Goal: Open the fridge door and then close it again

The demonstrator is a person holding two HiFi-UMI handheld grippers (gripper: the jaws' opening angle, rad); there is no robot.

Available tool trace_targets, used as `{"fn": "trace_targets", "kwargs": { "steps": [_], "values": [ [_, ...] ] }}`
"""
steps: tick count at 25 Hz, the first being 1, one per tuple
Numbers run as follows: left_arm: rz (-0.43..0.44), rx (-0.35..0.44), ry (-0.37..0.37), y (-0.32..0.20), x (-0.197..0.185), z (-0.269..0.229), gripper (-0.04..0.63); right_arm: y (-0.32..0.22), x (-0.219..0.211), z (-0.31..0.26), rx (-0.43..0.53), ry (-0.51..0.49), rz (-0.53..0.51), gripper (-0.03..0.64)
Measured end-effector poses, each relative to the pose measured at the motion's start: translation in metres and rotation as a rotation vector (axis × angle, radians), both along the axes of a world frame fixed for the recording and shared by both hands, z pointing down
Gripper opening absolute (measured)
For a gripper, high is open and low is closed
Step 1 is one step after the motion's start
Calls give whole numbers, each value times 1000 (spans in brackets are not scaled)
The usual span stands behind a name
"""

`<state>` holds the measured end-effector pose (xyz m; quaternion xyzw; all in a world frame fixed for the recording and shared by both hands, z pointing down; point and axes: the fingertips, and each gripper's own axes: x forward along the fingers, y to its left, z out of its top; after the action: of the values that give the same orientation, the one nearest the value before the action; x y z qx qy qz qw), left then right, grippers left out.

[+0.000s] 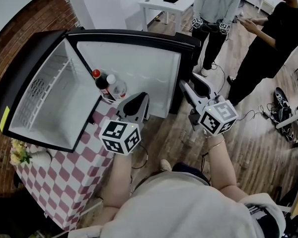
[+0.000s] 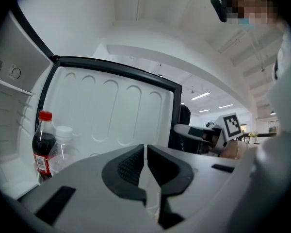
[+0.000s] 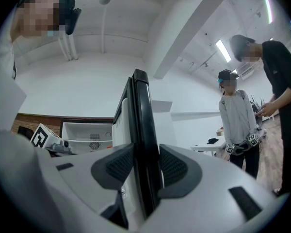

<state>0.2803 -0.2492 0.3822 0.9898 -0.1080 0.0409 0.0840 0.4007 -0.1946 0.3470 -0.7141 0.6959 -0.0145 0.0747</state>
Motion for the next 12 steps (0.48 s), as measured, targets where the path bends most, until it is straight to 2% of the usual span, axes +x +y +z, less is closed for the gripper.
{"fn": "trace_targets", "kwargs": {
  "steps": [12],
  "values": [
    [-13, -19, 16, 2, -6, -2, 20, 1, -3, 0, -6, -6, 2, 156]
  ]
}}
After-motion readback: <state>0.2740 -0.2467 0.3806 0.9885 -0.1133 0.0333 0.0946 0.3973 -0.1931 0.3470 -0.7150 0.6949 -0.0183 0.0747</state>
